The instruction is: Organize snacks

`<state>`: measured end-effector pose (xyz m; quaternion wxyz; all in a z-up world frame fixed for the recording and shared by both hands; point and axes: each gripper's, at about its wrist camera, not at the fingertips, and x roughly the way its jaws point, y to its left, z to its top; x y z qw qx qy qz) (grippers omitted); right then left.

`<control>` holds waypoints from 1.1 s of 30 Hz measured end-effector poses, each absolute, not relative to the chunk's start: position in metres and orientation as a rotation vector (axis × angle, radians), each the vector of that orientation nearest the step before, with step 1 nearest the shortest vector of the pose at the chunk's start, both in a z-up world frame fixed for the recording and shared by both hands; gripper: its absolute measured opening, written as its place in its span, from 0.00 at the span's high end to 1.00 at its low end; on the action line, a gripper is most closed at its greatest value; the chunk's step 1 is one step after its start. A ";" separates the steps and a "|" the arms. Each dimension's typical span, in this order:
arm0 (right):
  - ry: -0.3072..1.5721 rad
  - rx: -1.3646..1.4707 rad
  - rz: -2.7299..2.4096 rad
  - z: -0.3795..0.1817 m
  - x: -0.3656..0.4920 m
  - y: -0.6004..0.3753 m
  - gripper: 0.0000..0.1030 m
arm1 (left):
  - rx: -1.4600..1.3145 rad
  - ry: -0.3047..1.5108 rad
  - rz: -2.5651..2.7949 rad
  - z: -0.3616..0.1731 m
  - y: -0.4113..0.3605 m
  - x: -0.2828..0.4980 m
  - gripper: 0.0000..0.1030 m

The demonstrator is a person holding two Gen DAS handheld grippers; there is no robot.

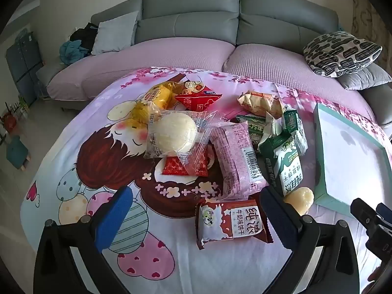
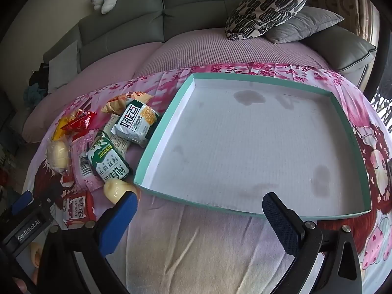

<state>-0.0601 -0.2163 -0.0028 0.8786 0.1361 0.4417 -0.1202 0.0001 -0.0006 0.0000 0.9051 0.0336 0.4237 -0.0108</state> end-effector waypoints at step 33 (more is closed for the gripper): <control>0.891 0.239 -0.227 0.020 -0.077 -0.206 0.00 | 0.078 0.912 -0.022 0.007 0.003 -0.011 0.00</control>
